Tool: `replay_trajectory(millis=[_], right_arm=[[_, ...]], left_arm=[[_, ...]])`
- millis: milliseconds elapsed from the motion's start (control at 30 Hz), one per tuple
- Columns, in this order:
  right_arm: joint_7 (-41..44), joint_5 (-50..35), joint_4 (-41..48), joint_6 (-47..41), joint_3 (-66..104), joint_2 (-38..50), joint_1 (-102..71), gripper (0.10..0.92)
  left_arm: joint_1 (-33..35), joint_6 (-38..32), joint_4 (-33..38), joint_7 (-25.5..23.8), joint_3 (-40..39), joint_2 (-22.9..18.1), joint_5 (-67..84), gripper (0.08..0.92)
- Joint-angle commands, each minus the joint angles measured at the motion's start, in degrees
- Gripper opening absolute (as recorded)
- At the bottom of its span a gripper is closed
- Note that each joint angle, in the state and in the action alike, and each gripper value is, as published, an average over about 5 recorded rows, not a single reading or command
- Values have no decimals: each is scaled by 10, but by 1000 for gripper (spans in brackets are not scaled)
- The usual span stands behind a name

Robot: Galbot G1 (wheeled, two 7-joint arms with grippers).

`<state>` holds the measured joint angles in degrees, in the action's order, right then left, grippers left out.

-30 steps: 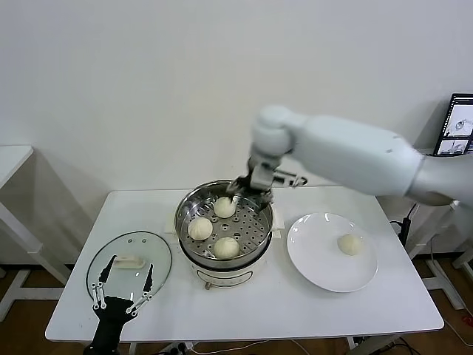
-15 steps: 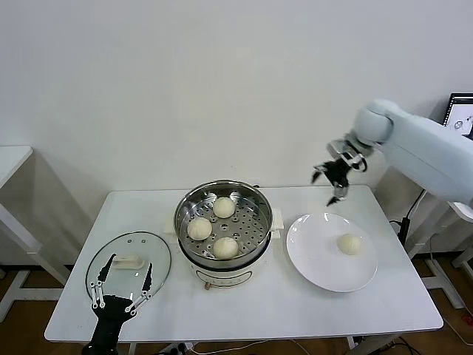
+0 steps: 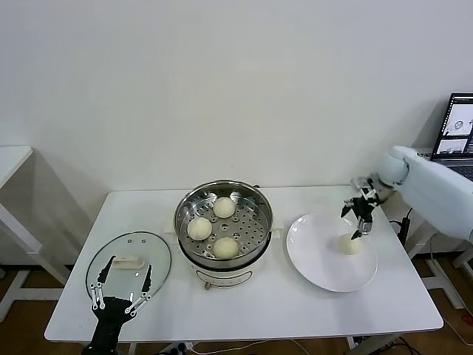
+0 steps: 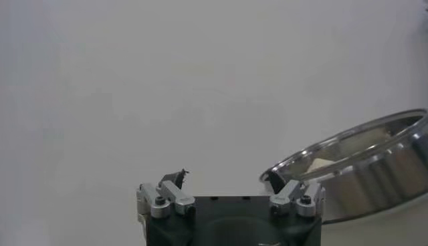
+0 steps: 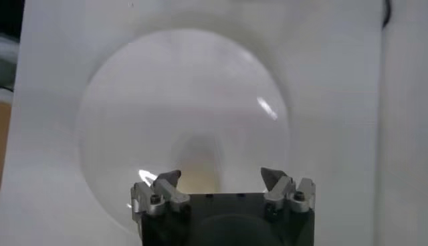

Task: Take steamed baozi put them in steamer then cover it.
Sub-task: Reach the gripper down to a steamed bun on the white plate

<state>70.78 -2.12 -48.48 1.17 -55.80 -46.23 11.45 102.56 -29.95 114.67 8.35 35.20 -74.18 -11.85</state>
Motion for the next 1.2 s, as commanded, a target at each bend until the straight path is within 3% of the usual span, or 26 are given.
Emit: replay_trajectory(millis=[33,667,967,1200], right_arm=[[-27,37,42,-2,29,-10,-62,823],[-39,51,70,7,31,-43,-68,820],[-23,50,40,6,17,-30,-41,695],[40,9,-26,-2,-22,-24,58,679]], left_arm=[[2,-1,1,0,1,1,0,823],[3,-6,0,0,8,2,3,823],[1,-5,0,0,8,3,4,823],[-3,-3,2,1,5,5,4,823]])
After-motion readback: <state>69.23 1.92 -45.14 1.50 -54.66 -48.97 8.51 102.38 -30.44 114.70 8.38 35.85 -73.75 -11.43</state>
